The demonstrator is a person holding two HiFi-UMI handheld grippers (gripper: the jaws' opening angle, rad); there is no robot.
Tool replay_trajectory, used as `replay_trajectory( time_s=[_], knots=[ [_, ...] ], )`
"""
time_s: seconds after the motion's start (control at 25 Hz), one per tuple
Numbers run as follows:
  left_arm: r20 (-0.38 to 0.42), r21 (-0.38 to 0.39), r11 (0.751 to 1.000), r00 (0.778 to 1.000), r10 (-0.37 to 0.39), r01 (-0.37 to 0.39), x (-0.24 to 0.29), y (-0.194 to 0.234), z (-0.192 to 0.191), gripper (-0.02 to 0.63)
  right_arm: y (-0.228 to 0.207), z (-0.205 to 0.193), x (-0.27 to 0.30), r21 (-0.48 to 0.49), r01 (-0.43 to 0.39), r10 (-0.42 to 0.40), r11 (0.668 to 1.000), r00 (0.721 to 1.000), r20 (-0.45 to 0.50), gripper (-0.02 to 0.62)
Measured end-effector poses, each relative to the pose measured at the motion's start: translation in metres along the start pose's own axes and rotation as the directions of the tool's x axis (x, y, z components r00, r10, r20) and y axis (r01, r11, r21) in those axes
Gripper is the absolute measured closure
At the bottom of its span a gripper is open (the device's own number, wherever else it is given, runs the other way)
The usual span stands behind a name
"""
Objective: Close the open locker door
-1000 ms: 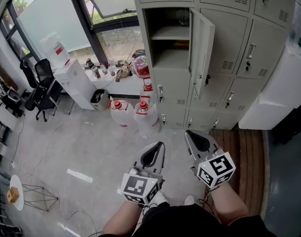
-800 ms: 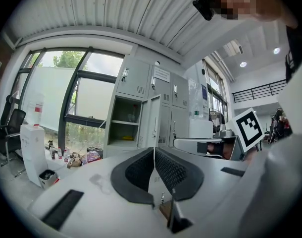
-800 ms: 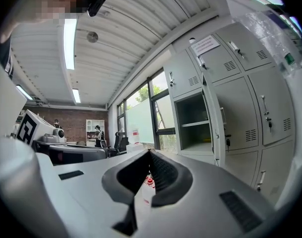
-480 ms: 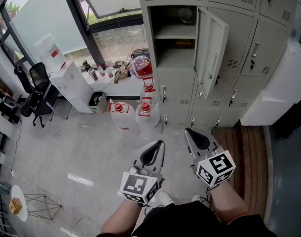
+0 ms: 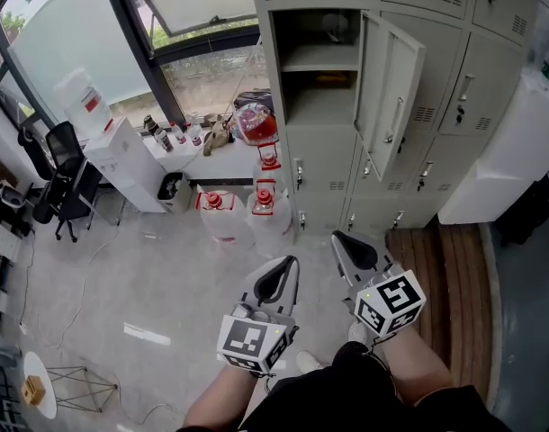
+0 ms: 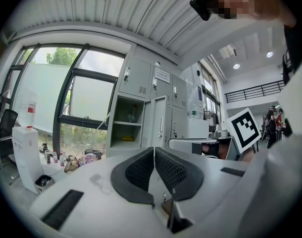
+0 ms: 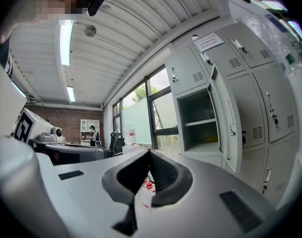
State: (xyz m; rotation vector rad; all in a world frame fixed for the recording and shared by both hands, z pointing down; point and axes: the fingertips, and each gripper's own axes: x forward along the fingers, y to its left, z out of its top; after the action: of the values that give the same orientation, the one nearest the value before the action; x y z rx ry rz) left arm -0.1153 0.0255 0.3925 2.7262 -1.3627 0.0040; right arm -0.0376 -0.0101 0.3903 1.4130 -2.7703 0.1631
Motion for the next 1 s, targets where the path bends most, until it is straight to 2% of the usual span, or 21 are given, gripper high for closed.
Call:
replay_trajectory(
  time_s=[0.24,0.4,1.0],
  knots=[
    [0.011,-0.028,1.0,1.0,0.006,-0.005,0.016,0.01,0.006,0.584,-0.012,0.007,0.017,-0.011,0.0,0.0,1.0,1.0,0.001,0.541],
    [0.012,-0.016,1.0,1.0,0.008,-0.008,0.035,0.019,0.005,0.584,-0.031,0.013,0.027,-0.021,0.006,-0.006,1.0,1.0,0.004,0.541],
    [-0.002,-0.036,0.999,1.0,-0.024,0.024,0.14,0.023,0.004,0.584,-0.157,0.027,0.048,-0.01,0.118,-0.118,0.993,0.993,0.016,0.541]
  ],
)
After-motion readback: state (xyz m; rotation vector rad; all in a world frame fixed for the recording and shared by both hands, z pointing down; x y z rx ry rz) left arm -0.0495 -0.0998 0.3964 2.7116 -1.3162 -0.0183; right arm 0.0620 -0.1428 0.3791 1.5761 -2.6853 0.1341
